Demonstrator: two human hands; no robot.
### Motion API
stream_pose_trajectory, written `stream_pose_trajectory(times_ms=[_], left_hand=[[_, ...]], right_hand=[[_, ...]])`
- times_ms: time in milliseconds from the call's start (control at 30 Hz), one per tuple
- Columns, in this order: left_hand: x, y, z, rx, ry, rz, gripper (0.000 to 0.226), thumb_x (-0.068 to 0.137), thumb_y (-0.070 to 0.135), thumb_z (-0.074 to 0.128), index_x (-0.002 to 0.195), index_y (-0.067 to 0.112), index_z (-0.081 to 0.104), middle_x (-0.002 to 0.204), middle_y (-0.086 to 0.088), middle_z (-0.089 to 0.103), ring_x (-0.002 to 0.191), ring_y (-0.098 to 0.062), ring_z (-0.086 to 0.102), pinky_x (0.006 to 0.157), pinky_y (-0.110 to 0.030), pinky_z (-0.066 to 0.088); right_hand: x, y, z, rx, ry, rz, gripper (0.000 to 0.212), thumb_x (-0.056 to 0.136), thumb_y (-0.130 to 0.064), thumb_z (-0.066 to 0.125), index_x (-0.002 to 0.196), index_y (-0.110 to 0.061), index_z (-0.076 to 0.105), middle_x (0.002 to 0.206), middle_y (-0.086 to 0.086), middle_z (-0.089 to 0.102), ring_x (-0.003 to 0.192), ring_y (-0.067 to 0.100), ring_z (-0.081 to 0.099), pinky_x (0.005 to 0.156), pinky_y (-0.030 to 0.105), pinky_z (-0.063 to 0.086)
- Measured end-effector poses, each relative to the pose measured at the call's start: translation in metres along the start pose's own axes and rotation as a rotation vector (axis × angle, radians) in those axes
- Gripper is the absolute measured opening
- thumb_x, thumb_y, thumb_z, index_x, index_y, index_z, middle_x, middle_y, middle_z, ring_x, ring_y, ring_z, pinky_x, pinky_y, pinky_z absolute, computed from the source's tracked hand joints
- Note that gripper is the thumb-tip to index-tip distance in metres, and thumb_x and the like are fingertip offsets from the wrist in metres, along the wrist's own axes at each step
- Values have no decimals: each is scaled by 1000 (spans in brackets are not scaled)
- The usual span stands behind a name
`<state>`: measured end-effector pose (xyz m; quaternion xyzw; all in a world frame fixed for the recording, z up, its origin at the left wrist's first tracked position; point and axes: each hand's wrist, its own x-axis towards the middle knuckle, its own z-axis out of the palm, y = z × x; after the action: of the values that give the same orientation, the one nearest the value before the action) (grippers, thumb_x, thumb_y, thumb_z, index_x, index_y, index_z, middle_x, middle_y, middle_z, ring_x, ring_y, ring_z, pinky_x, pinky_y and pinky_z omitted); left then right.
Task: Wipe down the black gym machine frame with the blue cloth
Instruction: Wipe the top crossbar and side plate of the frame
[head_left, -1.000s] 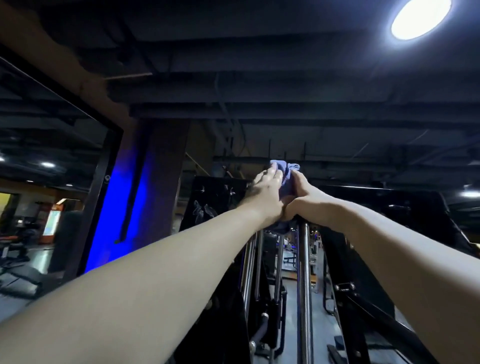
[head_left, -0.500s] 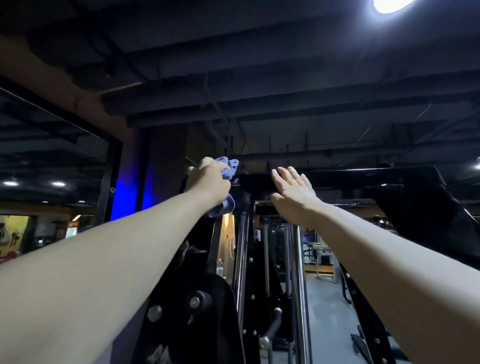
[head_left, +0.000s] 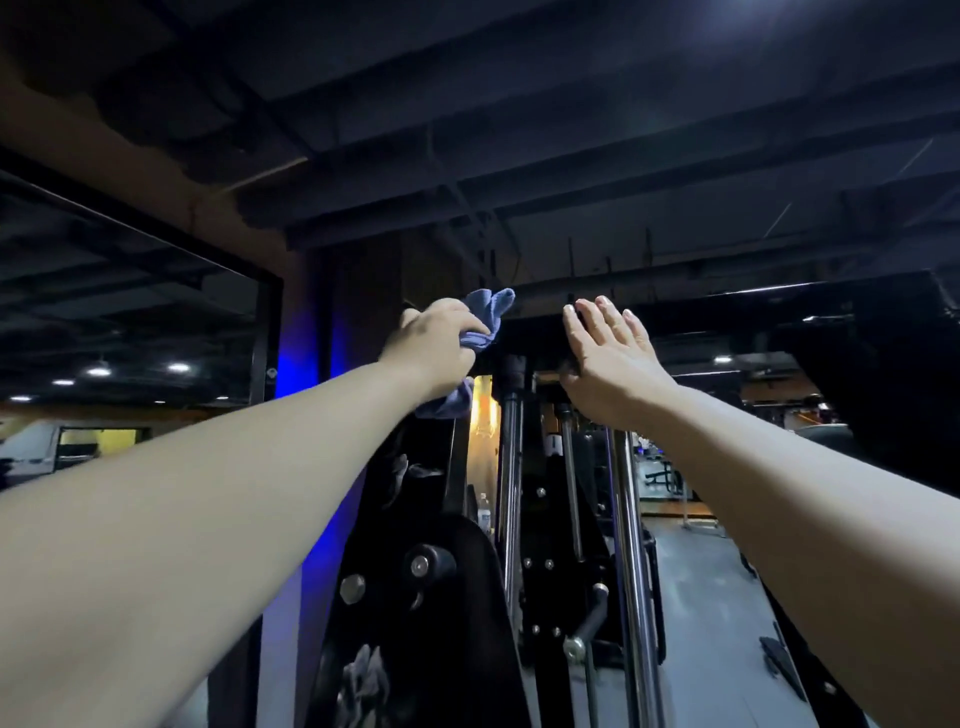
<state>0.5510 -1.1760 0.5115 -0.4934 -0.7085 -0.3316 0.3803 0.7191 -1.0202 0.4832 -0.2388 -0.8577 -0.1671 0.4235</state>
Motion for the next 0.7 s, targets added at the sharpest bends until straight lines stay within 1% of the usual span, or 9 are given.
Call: stream_pose_trajectory(times_ms=[67, 133, 200, 267, 333, 433, 533, 633, 700], left_hand=[[2, -9, -3, 30, 25, -104, 40, 90, 17, 51, 114, 44, 68, 129, 15, 56, 122, -33, 45, 99, -41, 42], [4, -5, -3, 3, 43, -157, 39, 90, 17, 51, 114, 43, 69, 129, 14, 57, 122, -33, 45, 98, -38, 42], [0, 5, 0, -56, 15, -68, 40, 87, 18, 49, 116, 38, 70, 131, 12, 58, 123, -34, 46, 105, -41, 41], [-8, 12, 6, -83, -32, 95, 47, 80, 23, 46, 119, 36, 70, 132, 14, 58, 121, -32, 47, 107, -42, 41], [-17, 9, 8, -66, -73, 208, 47, 84, 18, 50, 123, 34, 70, 136, 18, 56, 118, -29, 43, 108, -41, 38], [-24, -16, 2, 26, -62, 316, 43, 89, 13, 57, 123, 37, 70, 143, 22, 51, 118, -27, 43, 108, -43, 37], [-22, -52, 1, 13, 3, 170, 37, 88, 17, 58, 110, 45, 70, 137, 25, 55, 117, -25, 44, 103, -43, 40], [-19, -59, 7, -85, 65, -74, 32, 85, 27, 56, 103, 53, 62, 125, 11, 59, 112, -31, 47, 89, -34, 39], [-17, -45, 13, -153, 85, -34, 31, 85, 27, 54, 104, 49, 63, 124, 8, 58, 113, -30, 47, 87, -31, 38]], right_hand=[[-2, -2, 2, -9, 8, 13, 75, 103, -41, 33, 163, -15, -3, 171, 5, -10, 155, 22, -20, 126, 43, -12], [-3, -3, 3, -53, 12, 27, 75, 103, -43, 31, 162, -15, -6, 170, 6, -13, 155, 22, -22, 125, 43, -13], [-2, -4, 2, -102, -10, 41, 77, 103, -42, 33, 162, -15, -9, 169, 7, -16, 154, 23, -24, 125, 43, -15], [-2, -5, -1, -134, -45, 54, 78, 103, -42, 33, 162, -15, -10, 169, 7, -17, 154, 24, -23, 125, 43, -14], [-4, -8, -3, -144, -82, 69, 80, 102, -42, 35, 162, -14, -9, 169, 7, -17, 155, 24, -21, 126, 43, -12], [-4, -13, -5, -139, -121, 106, 80, 103, -42, 36, 162, -15, -10, 169, 6, -19, 154, 22, -22, 126, 41, -12], [-4, -18, -10, -124, -151, 147, 81, 103, -38, 39, 162, -15, -12, 168, 5, -22, 154, 21, -25, 125, 40, -13], [-1, -31, -10, -128, -174, 216, 81, 104, -39, 39, 161, -13, -13, 168, 6, -23, 154, 24, -24, 125, 42, -10], [5, -42, -10, -119, -170, 274, 78, 105, -37, 37, 161, -10, -10, 168, 9, -20, 155, 28, -20, 126, 43, -7]])
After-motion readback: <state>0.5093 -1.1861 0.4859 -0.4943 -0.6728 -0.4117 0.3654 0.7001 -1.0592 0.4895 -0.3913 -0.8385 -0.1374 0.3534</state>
